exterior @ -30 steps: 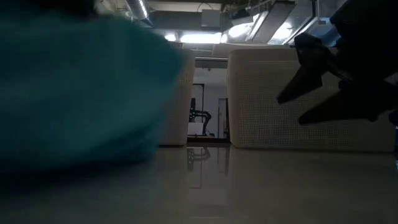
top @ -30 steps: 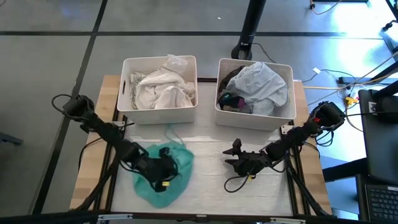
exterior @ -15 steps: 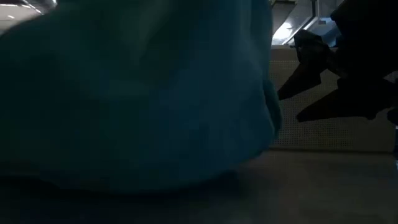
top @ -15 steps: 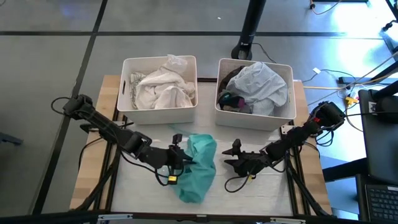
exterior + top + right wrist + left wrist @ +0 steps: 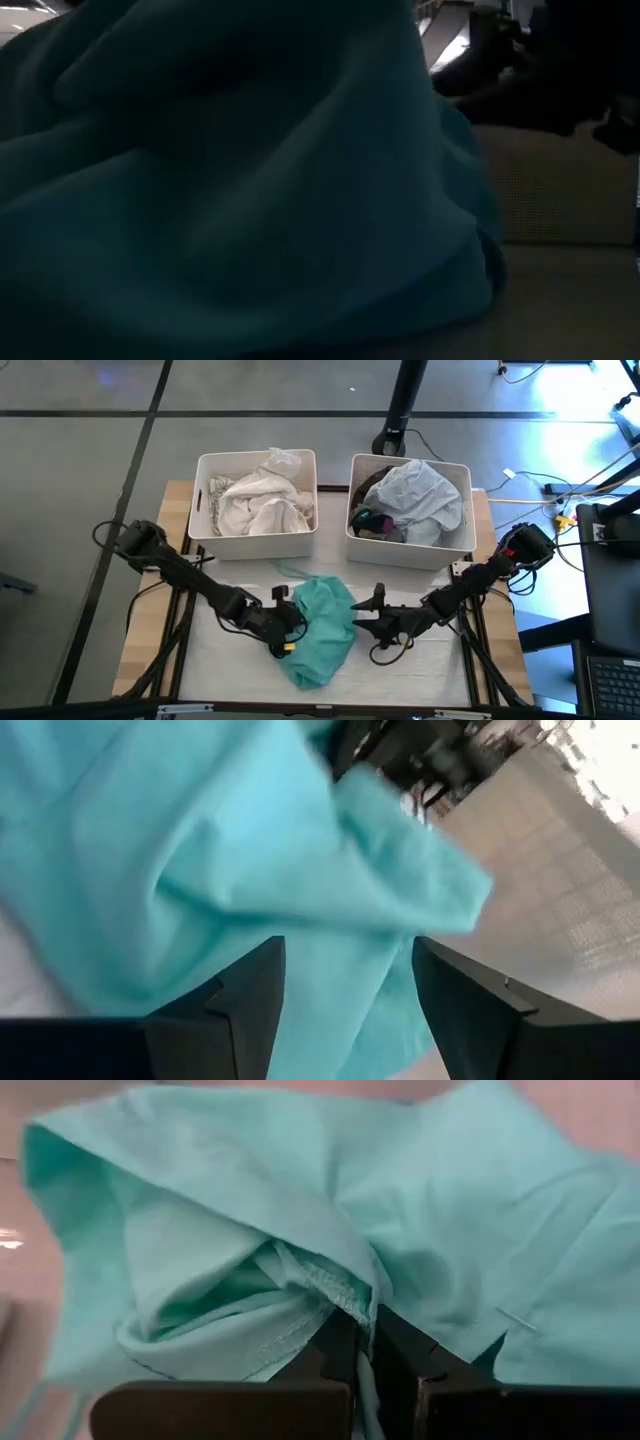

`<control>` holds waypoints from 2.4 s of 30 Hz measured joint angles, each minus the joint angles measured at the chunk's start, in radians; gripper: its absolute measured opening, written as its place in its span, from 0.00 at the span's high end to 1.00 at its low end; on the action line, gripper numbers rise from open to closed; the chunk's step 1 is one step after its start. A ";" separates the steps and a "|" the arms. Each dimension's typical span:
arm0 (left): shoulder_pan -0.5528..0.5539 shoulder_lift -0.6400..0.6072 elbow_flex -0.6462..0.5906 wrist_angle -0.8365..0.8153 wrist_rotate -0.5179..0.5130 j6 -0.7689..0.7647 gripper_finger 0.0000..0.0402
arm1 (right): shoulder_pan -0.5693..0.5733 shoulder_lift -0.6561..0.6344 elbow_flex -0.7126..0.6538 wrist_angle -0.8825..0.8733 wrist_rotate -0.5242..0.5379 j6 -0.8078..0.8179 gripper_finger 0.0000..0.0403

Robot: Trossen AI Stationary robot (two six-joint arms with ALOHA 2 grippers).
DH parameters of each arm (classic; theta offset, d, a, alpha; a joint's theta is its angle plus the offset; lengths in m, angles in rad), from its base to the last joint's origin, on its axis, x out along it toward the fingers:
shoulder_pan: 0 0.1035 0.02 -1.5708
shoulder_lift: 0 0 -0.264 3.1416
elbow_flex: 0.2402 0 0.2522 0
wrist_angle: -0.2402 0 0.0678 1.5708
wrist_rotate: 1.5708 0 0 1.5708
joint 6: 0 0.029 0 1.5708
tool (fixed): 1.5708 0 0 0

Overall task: Sort clothes
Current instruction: Put the light blue shirt into the right white bin

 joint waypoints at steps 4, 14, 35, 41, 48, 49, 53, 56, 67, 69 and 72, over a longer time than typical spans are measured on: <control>0.020 0.070 -0.027 0.079 0.002 0.000 0.98 | -0.040 0.001 0.002 0.061 -0.107 -0.014 0.45; 0.096 0.224 -0.026 0.119 -0.001 0.003 0.97 | -0.118 0.225 0.215 0.005 -0.396 -0.109 0.45; 0.098 0.244 -0.029 0.275 0.040 0.035 0.93 | -0.270 0.466 0.432 -0.418 -0.323 -0.076 0.73; 0.104 0.244 -0.029 0.291 0.045 -0.019 0.87 | -0.269 0.468 0.430 -0.416 -0.306 -0.122 0.93; 0.118 0.243 -0.026 0.259 0.044 -0.019 0.70 | -0.232 0.447 0.429 -0.416 -0.226 -0.208 0.95; 0.120 0.239 -0.026 0.244 0.044 -0.019 0.68 | -0.223 0.436 0.428 -0.419 -0.203 -0.228 0.95; 0.125 0.195 -0.010 0.134 0.079 -0.045 0.60 | -0.187 0.382 0.422 -0.451 -0.126 -0.255 0.95; 0.113 0.116 -0.001 0.025 0.107 -0.098 0.58 | -0.160 0.314 0.423 -0.491 -0.073 -0.275 0.95; -0.004 -0.053 -0.006 -0.059 -0.106 -0.095 0.58 | -0.103 0.035 0.424 -0.624 0.121 -0.373 0.95; -0.015 -0.053 -0.010 -0.061 -0.126 -0.094 0.58 | -0.101 -0.032 0.424 -0.629 0.154 -0.403 0.95; -0.023 -0.052 -0.023 -0.057 -0.130 -0.101 0.58 | -0.101 -0.130 0.425 -0.626 0.212 -0.470 0.95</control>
